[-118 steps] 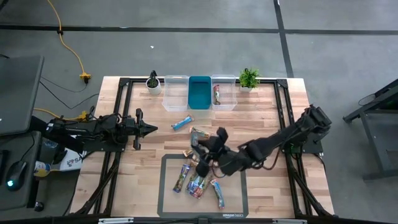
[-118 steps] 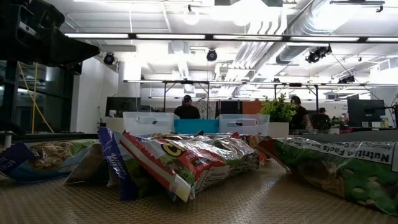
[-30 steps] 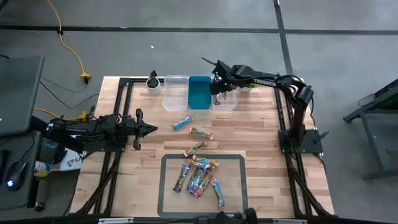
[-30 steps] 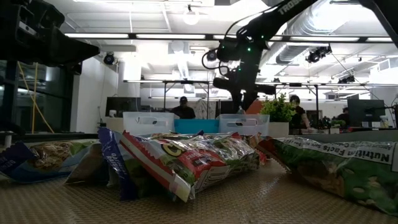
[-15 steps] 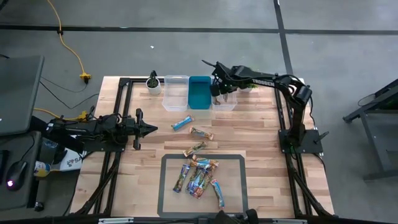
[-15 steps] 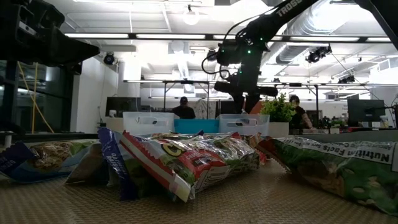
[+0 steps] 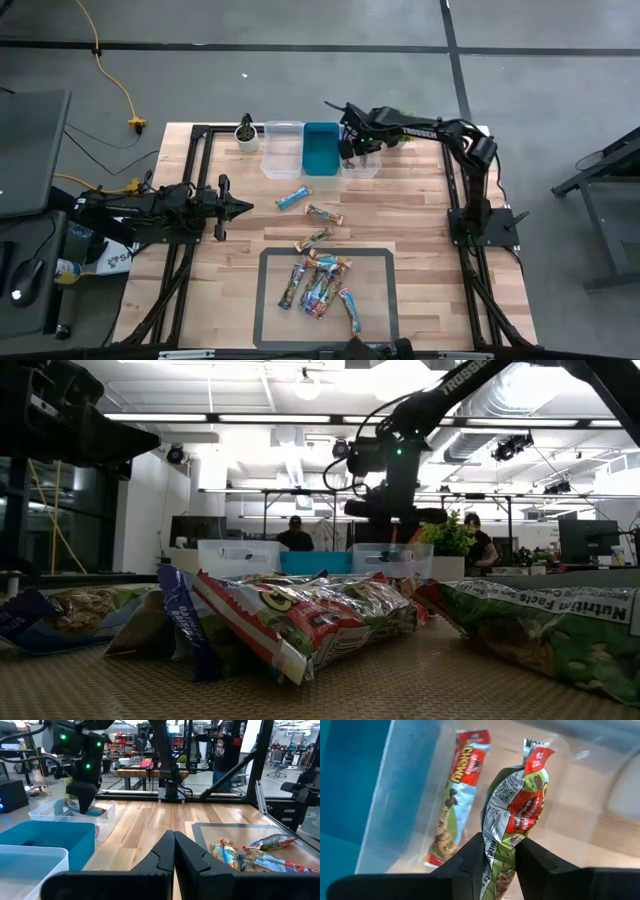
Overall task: Pick and place Granola Bars by type
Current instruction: Put the red granola bar into the right transparent bin
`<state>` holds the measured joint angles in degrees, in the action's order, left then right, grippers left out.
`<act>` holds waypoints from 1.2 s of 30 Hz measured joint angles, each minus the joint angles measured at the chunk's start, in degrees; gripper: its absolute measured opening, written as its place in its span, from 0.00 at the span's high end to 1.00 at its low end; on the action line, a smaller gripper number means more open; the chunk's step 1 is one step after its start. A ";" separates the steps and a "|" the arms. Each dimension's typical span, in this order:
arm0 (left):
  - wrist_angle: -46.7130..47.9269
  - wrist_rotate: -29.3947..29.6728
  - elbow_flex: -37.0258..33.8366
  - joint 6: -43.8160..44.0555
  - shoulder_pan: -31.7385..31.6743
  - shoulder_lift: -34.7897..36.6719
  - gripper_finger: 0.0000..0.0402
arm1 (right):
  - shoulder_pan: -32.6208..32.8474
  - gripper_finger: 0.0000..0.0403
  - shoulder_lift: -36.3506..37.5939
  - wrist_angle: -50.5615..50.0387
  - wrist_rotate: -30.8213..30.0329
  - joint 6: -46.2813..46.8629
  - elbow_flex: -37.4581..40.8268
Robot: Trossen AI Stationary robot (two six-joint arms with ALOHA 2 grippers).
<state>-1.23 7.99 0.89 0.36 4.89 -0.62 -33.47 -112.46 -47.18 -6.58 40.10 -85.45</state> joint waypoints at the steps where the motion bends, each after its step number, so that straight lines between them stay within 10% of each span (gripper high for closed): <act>1: 0.01 0.00 0.02 0.01 0.01 0.00 1.00 | 0.00 0.79 -0.37 0.45 0.48 0.15 0.00; 36: 0.01 0.00 0.01 0.01 0.00 0.01 1.00 | -1.42 0.68 -3.61 5.05 3.62 0.40 0.00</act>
<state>-1.22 7.99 0.90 0.37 4.89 -0.61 -34.89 -116.07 -42.13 -2.97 40.50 -85.45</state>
